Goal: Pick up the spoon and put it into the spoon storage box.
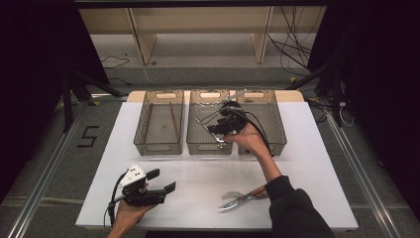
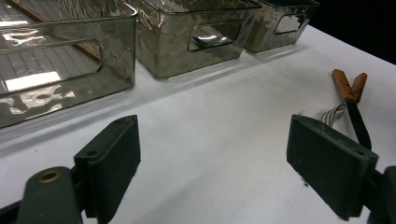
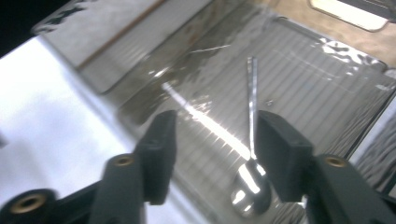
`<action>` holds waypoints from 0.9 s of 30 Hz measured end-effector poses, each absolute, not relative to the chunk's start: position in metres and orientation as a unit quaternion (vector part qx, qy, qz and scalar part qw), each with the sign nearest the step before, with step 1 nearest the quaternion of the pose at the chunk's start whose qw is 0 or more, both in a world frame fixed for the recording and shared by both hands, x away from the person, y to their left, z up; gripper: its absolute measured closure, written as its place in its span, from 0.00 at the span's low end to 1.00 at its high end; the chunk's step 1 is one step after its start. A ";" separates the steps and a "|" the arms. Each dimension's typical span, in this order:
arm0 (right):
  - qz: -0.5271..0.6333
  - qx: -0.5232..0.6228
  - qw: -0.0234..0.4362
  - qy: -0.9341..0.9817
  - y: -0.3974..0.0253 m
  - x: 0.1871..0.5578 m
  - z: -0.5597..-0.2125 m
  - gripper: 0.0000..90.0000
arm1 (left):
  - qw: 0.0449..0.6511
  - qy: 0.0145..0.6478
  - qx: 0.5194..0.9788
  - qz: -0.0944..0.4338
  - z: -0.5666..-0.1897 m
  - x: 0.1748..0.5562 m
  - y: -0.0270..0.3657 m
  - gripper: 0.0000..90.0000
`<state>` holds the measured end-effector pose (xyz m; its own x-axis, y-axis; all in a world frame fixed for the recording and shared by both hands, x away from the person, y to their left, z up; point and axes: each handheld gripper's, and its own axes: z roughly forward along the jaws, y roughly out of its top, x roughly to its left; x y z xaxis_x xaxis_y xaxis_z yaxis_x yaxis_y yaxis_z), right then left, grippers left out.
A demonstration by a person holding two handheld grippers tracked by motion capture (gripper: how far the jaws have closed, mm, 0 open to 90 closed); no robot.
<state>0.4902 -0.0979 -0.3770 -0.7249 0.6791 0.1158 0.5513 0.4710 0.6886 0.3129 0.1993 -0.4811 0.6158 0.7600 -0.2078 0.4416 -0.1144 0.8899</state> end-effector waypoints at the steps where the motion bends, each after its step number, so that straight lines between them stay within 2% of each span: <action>1: 0.371 0.351 0.087 0.856 -0.101 0.485 -0.375 0.47 | 0.523 0.411 0.731 0.152 -0.481 0.313 0.199 0.19; 7: 0.378 0.302 0.081 0.871 -0.122 0.453 -0.367 0.39 | 0.522 0.411 0.732 0.152 -0.481 0.313 0.200 0.19; 15: 0.365 0.265 0.075 0.889 -0.153 0.414 -0.369 0.37 | 0.521 0.412 0.732 0.152 -0.482 0.313 0.199 0.19; 27: 0.305 0.250 0.091 0.914 -0.185 0.389 -0.390 0.35 | 0.520 0.411 0.733 0.152 -0.482 0.314 0.199 0.19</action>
